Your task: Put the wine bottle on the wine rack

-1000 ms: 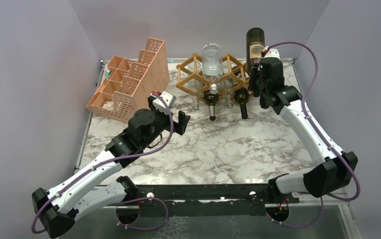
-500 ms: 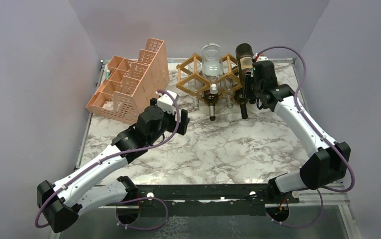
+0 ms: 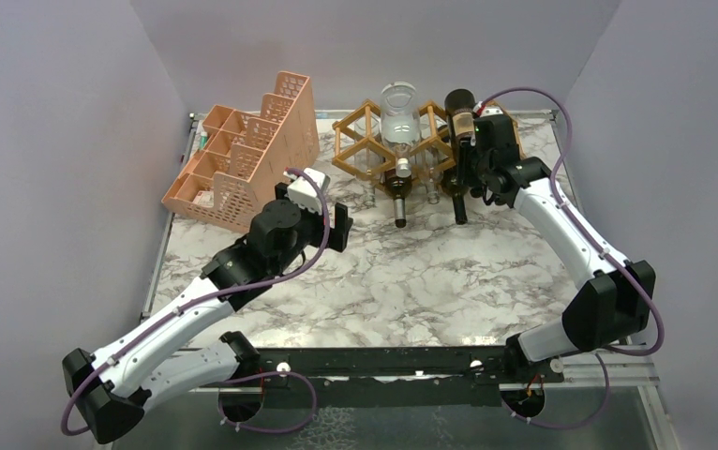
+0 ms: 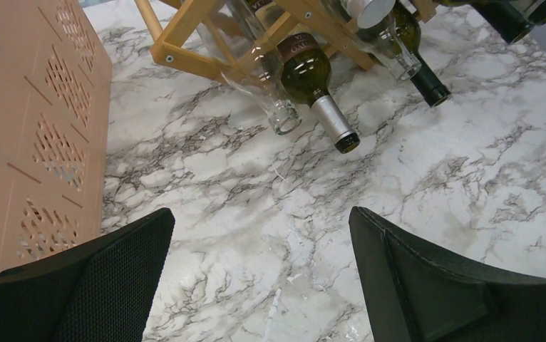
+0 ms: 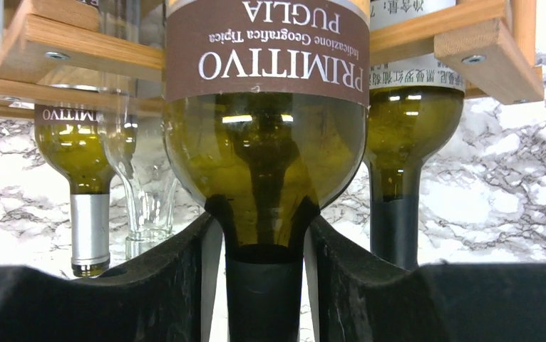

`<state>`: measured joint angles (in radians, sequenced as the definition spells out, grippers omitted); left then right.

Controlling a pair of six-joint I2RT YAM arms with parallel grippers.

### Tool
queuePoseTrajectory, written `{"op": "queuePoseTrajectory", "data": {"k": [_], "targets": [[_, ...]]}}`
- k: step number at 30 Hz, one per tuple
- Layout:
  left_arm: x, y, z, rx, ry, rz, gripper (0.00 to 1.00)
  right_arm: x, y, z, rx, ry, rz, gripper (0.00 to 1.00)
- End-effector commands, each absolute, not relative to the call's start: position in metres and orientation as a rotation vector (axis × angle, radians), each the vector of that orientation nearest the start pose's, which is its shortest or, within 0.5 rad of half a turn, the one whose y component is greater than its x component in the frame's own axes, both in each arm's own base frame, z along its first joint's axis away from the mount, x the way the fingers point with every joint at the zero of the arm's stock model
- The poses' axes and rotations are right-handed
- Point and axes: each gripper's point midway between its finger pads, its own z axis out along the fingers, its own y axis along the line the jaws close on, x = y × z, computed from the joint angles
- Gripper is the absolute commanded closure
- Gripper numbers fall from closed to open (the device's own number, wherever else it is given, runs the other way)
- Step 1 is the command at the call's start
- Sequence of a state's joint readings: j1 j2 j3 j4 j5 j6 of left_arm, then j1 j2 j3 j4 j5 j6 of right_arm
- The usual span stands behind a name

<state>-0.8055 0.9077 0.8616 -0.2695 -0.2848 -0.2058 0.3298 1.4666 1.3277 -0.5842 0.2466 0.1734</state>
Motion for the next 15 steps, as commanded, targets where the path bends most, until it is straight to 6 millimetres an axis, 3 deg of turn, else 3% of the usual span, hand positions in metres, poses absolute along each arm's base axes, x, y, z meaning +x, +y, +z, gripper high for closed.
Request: {"op": "queuePoseTrajectory", "data": {"k": [1,11,15], "targets": [[0.2487,-0.2094,0.2834,0.380,1.760,-0.499,0.01,0.4050,0.0967,0.2285,-0.042,2.180,-0.018,0.52],[0.2508,-0.2098,0.2810,0.395,1.786,-0.477,0.01,0.4074,0.0922,0.2288,-0.050,2.163,-0.054,0.47],[0.2503,-0.2095,0.2816,0.401,1.781,-0.475,0.01,0.4105,0.0883,0.2319,-0.057,2.132,-0.080,0.59]]}}
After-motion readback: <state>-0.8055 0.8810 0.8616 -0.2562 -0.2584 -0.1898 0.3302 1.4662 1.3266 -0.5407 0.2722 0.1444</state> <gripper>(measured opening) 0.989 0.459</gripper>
